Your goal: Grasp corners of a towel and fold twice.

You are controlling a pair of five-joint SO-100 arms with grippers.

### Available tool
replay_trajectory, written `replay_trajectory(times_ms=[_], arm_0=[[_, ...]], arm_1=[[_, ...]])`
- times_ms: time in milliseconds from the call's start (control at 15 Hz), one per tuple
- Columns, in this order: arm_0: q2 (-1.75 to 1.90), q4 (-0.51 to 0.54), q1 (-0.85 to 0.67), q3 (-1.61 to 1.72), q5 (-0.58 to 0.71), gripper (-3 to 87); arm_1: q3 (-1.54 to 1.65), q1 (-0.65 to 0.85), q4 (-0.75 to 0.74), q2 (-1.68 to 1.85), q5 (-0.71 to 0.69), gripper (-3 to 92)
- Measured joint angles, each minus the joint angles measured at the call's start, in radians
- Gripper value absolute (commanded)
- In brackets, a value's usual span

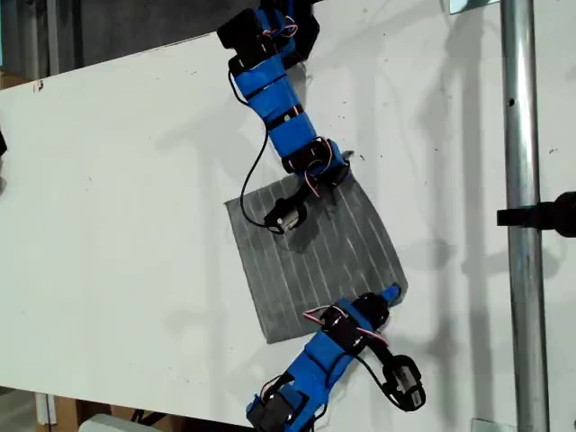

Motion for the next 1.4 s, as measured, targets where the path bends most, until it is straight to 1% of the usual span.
replay_trajectory(times_ms=[67, 200, 267, 333, 400, 467, 533, 667, 800, 867, 1000, 1133, 1267, 1400], arm_0=[[-0.028, -0.021, 0.003, -0.002, -0.014, 35.5], [-0.115, -0.064, 0.008, -0.009, -0.057, 27.4], [-0.153, -0.057, 0.008, -0.031, -0.1, 23.5], [-0.189, -0.058, 0.002, -0.055, -0.141, 18.2], [-0.218, -0.063, 0.0, -0.064, -0.178, 5.9], [-0.235, -0.048, 0.0, -0.069, -0.199, -0.3], [-0.244, -0.026, 0.0, -0.081, -0.202, -2.3], [-0.213, 0.025, -0.011, -0.083, -0.172, -3.0], [-0.137, 0.049, -0.021, -0.072, -0.08, -3.0], [-0.095, 0.055, -0.021, -0.071, -0.012, -3.0], [0.054, 0.054, -0.003, -0.071, 0.094, -3.0], [0.212, 0.023, 0.011, -0.04, 0.167, -3.0], [0.321, 0.021, 0.002, 0.048, 0.155, -3.0], [0.448, 0.066, -0.057, 0.184, 0.1, -3.1]], arm_1=[[-0.003, 0.0, 0.0, -0.002, 0.0, -0.3], [-0.009, 0.0, 0.0, -0.006, -0.009, -0.3], [-0.012, 0.0, 0.0, -0.008, -0.009, -0.3], [-0.012, 0.0, 0.0, -0.008, -0.009, -0.3], [-0.012, 0.0, 0.0, -0.008, -0.009, -0.3], [-0.012, 0.0, 0.0, -0.008, -0.009, -0.3], [-0.012, -0.002, 0.0, -0.008, -0.009, -0.3], [-0.031, -0.003, 0.008, -0.012, -0.009, -0.3], [-0.041, -0.021, 0.043, 0.011, -0.008, -0.4], [-0.048, -0.028, 0.084, 0.043, -0.008, -0.4], [-0.153, -0.083, 0.202, 0.13, -0.008, -0.4], [-0.21, -0.124, 0.23, 0.261, -0.008, -0.4], [-0.118, -0.084, 0.195, 0.344, -0.008, -0.4], [-0.044, 0.051, 0.163, 0.35, -0.048, -0.4]])
